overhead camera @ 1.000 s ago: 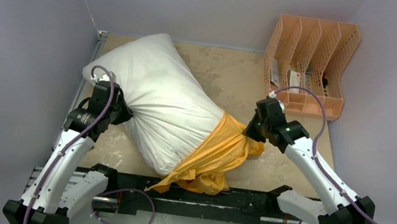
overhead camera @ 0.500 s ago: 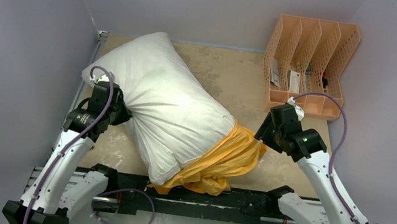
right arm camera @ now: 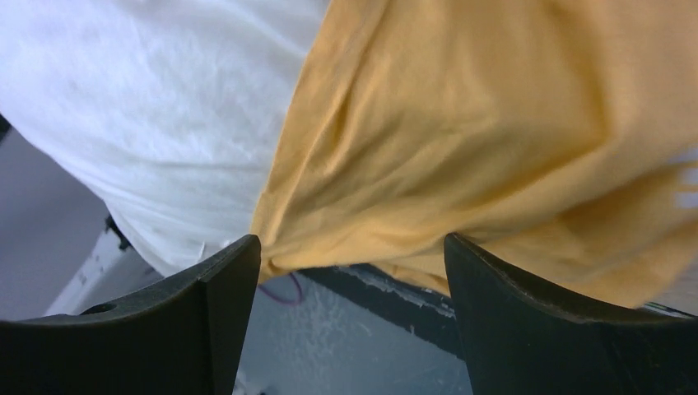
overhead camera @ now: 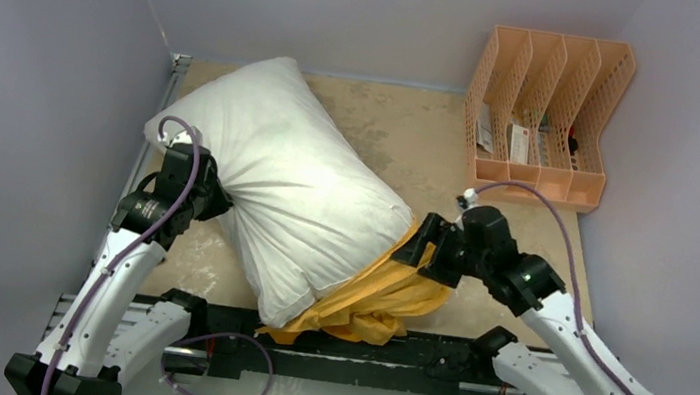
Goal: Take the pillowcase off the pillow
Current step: Remove the pillow from the pillowcase.
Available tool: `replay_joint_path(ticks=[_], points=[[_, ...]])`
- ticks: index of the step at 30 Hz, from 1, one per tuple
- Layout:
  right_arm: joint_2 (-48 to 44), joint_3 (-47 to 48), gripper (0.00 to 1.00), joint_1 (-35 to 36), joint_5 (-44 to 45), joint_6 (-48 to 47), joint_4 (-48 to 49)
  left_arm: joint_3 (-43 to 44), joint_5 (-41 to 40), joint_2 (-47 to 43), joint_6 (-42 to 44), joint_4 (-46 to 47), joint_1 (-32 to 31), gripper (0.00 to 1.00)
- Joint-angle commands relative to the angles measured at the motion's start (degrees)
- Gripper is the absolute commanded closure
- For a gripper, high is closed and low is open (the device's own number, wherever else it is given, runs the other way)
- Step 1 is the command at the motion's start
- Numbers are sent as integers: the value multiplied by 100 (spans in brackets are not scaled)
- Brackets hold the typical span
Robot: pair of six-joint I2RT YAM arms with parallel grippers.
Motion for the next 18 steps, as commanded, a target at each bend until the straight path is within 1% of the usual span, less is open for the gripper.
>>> replay_joint_path(ticks=[1, 2, 3, 4, 5, 7, 9, 10, 11, 12, 14, 15, 17, 18], points=[[671, -161, 16, 1028, -445, 472, 1445, 278, -135, -27, -183, 428, 102, 100], [1112, 0, 16, 1260, -219, 431, 1383, 286, -123, -20, -192, 429, 102, 100], [1433, 197, 16, 1466, 244, 469, 1218, 295, -119, -18, -194, 421, 102, 100], [1682, 355, 19, 1596, 618, 510, 1110, 314, -122, -30, -202, 410, 102, 100], [1836, 420, 26, 1628, 910, 551, 1075, 325, -137, -41, -207, 383, 102, 100], [1948, 421, 45, 1632, 1406, 806, 845, 379, -144, -61, -204, 349, 102, 100], [1804, 313, 61, 1629, 1736, 1004, 516, 449, -149, -47, -155, 268, 102, 100], [1665, 269, 64, 1627, 2011, 1054, 335, 480, -171, -44, -132, 236, 102, 100], [1483, 231, 70, 1622, 2338, 1142, 54, 485, -189, -42, -106, 214, 102, 100], [1281, 208, 79, 1624, 2633, 1210, -216, 488, -212, -39, -94, 210, 102, 100], [839, 237, 84, 1604, 3320, 1249, -822, 480, -223, -21, -81, 224, 102, 100], [656, 298, 89, 1569, 3507, 1191, -1091, 472, -219, -6, -81, 235, 102, 100], [368, 557, 90, 1459, 3863, 1079, -1709, 471, -219, 20, -80, 290, 102, 100], [295, 721, 91, 1409, 4082, 1121, -2267, 474, -238, 36, -74, 297, 102, 100]])
